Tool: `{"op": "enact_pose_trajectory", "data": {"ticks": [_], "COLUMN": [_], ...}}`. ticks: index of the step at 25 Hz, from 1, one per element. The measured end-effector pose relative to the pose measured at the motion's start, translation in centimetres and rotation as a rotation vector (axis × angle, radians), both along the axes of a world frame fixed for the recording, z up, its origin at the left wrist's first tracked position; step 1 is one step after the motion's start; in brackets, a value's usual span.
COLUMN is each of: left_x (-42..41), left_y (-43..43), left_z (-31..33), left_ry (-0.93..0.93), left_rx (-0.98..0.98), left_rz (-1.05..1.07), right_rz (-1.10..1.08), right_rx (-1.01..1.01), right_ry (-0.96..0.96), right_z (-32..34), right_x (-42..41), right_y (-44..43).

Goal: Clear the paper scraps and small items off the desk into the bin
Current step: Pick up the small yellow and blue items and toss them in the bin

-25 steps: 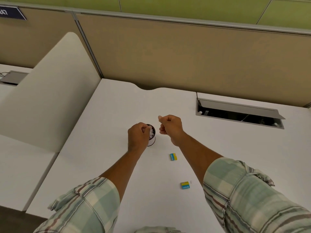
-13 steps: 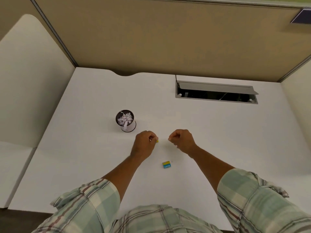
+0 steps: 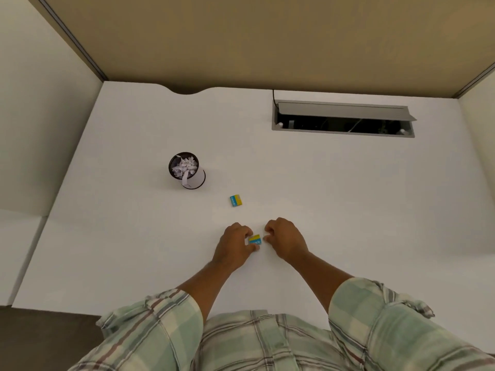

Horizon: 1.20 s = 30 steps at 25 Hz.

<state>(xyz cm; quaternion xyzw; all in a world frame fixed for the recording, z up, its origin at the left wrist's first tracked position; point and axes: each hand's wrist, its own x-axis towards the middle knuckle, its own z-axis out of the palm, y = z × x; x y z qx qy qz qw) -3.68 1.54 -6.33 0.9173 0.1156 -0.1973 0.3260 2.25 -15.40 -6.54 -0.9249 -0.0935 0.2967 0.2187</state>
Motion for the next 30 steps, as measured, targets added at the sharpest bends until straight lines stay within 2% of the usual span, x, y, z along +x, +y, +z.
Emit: {"op": "enact_pose_trajectory", "data": {"ticks": [7, 12, 14, 18, 20, 30], "left_x": [0.1, 0.2, 0.4, 1.8, 2.9, 7.8], "left_y": [-1.5, -1.1, -0.4, 1.5, 2.5, 3.6], "left_z": [-0.5, -0.4, -0.1, 0.7, 0.9, 0.9], "left_ry": [0.008, -0.048, -0.072, -0.199, -0.254, -0.157], "left_rx": [0.095, 0.043, 0.0, -0.013, 0.016, 0.009], "left_rz": [0.057, 0.076, 0.114, 0.236, 0.253, 0.182], "right_rz": [0.053, 0.071, -0.022, -0.466, -0.576, -0.447], "right_rx": [-0.044, 0.038, 0.088, 0.177, 0.204, 0.072], "right_ry": [-0.07, -0.085, -0.114, -0.108, -0.096, -0.065], "right_z": [-0.9, -0.8, -0.2, 0.3, 0.4, -0.2], "right_x": [-0.6, -0.7, -0.4, 0.2, 0.4, 1.5], "right_y": [0.8, 0.1, -1.0, -4.6, -6.0, -4.6]}}
